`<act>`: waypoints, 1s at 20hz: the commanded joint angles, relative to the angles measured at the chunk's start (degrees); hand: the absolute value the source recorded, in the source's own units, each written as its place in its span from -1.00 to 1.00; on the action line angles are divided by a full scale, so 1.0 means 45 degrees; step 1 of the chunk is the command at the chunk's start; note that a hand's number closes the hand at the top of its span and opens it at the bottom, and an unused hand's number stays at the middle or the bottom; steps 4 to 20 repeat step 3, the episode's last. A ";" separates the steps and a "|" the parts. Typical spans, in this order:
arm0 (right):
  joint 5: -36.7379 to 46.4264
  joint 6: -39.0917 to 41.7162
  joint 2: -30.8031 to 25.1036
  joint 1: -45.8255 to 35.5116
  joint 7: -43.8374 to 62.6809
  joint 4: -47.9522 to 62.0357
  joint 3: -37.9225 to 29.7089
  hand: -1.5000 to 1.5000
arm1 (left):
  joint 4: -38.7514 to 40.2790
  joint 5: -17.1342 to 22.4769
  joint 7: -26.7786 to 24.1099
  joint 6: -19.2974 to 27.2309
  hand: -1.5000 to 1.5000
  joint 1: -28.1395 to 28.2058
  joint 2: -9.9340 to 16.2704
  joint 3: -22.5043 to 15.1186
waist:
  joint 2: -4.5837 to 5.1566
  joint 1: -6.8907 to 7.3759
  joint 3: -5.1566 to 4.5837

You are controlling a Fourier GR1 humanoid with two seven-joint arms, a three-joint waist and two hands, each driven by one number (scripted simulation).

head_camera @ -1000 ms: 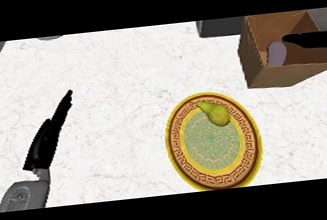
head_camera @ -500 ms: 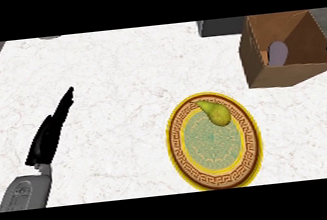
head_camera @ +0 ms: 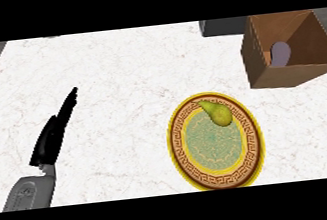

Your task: Pick the eggplant from the plate and place it in the cardboard box

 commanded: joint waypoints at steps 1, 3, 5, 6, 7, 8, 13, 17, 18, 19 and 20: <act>0.0142 -0.0371 -0.0272 -0.0301 -0.0502 0.1019 0.0182 -1.00 | 0.0360 -0.0009 -0.0481 -0.0151 0.00 -0.0217 0.0037 0.0084 | 0.0035 0.0083 0.0003; -0.0007 0.0467 -0.0702 0.0464 -0.1059 0.1218 0.0092 -1.00 | -0.0210 -0.0314 0.0087 0.0079 0.00 0.0180 -0.0180 -0.0234 | 0.0008 0.0051 0.0010; -0.0007 0.0467 -0.0702 0.0464 -0.1059 0.1218 0.0092 -1.00 | -0.0210 -0.0314 0.0087 0.0079 0.00 0.0180 -0.0180 -0.0234 | 0.0008 0.0051 0.0010; -0.0007 0.0467 -0.0702 0.0464 -0.1059 0.1218 0.0092 -1.00 | -0.0210 -0.0314 0.0087 0.0079 0.00 0.0180 -0.0180 -0.0234 | 0.0008 0.0051 0.0010; -0.0007 0.0467 -0.0702 0.0464 -0.1059 0.1218 0.0092 -1.00 | -0.0210 -0.0314 0.0087 0.0079 0.00 0.0180 -0.0180 -0.0234 | 0.0008 0.0051 0.0010; -0.0007 0.0467 -0.0702 0.0464 -0.1059 0.1218 0.0092 -1.00 | -0.0210 -0.0314 0.0087 0.0079 0.00 0.0180 -0.0180 -0.0234 | 0.0008 0.0051 0.0010; -0.0007 0.0467 -0.0702 0.0464 -0.1059 0.1218 0.0092 -1.00 | -0.0210 -0.0314 0.0087 0.0079 0.00 0.0180 -0.0180 -0.0234 | 0.0008 0.0051 0.0010; -0.0007 0.0467 -0.0702 0.0464 -0.1059 0.1218 0.0092 -1.00 | -0.0210 -0.0314 0.0087 0.0079 0.00 0.0180 -0.0180 -0.0234 | 0.0008 0.0051 0.0010; -0.0007 0.0467 -0.0702 0.0464 -0.1059 0.1218 0.0092 -1.00 | -0.0210 -0.0314 0.0087 0.0079 0.00 0.0180 -0.0180 -0.0234 | 0.0008 0.0051 0.0010; -0.0007 0.0467 -0.0702 0.0464 -0.1059 0.1218 0.0092 -1.00 | -0.0210 -0.0314 0.0087 0.0079 0.00 0.0180 -0.0180 -0.0234 | 0.0008 0.0051 0.0010; -0.0007 0.0467 -0.0702 0.0464 -0.1059 0.1218 0.0092 -1.00 | -0.0210 -0.0314 0.0087 0.0079 0.00 0.0180 -0.0180 -0.0234 | 0.0008 0.0051 0.0010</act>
